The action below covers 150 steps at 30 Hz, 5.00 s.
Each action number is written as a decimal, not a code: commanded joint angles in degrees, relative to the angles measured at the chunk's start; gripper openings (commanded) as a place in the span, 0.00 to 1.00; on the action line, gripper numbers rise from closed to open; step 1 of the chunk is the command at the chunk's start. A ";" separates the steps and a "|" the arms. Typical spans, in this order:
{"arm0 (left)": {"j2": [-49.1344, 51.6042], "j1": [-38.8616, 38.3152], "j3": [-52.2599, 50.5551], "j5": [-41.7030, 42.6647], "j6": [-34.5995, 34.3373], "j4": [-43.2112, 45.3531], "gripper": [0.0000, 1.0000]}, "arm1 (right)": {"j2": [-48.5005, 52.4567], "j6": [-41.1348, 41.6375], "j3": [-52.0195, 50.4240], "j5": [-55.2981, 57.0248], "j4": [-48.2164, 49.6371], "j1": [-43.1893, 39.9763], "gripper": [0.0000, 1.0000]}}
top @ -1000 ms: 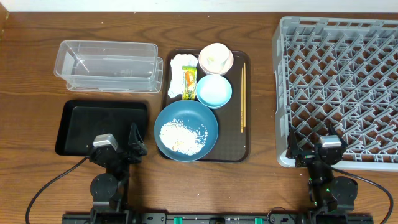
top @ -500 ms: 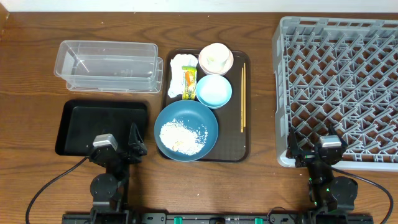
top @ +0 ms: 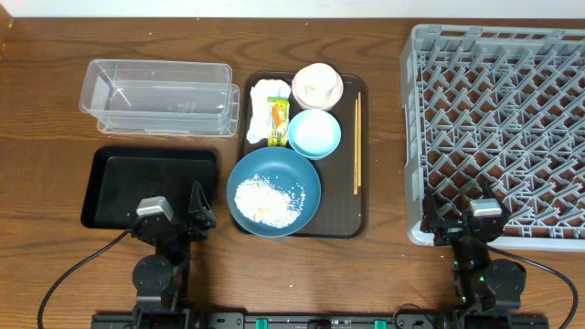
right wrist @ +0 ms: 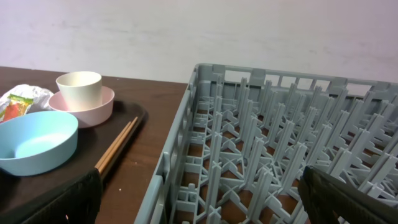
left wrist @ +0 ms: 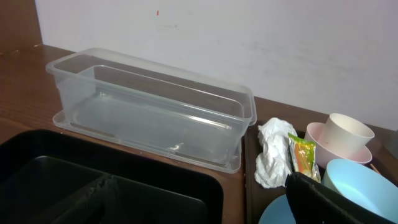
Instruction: Sort waste into correct bins and load items into the dishwasher rack
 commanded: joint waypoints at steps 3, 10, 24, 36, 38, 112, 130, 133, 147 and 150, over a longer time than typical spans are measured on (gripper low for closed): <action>0.00 0.02 -1.03 -0.48 0.96 -2.45 0.88 | -0.35 -0.70 -0.09 0.11 -0.20 -0.31 0.99; 0.00 0.02 -1.03 -0.48 0.96 -2.45 0.88 | -0.35 -0.70 -0.09 0.11 -0.20 -0.31 0.99; 0.00 0.02 -1.03 -0.48 0.94 -2.45 0.88 | -0.37 -0.70 -0.09 0.11 -0.20 -0.31 0.99; 0.00 0.02 -1.03 5.09 -10.36 3.28 0.89 | -0.37 -0.70 -0.09 0.11 -0.20 -0.31 0.99; 0.00 0.02 -1.03 5.73 -12.70 5.11 0.88 | -0.35 -0.70 -0.09 0.11 -0.20 -0.31 0.99; 95.97 -43.67 71.84 0.66 -16.33 -45.77 0.98 | -0.35 -0.70 -0.09 0.11 -0.20 -0.31 0.99; 102.53 -47.34 71.82 -8.39 -15.43 -40.83 1.00 | -0.37 -0.70 -0.09 0.11 -0.20 -0.31 0.99; 104.63 -47.34 71.82 -9.77 -15.74 -40.79 1.00 | -0.37 -0.70 -0.09 0.11 -0.20 -0.31 0.99; 106.88 -49.37 71.67 -9.81 -17.99 -39.47 0.82 | -0.35 -0.70 -0.09 0.11 -0.20 -0.31 0.99; 107.16 -49.37 71.56 -10.49 -17.99 -38.88 0.79 | -0.37 -0.70 -0.09 0.11 -0.20 -0.31 0.99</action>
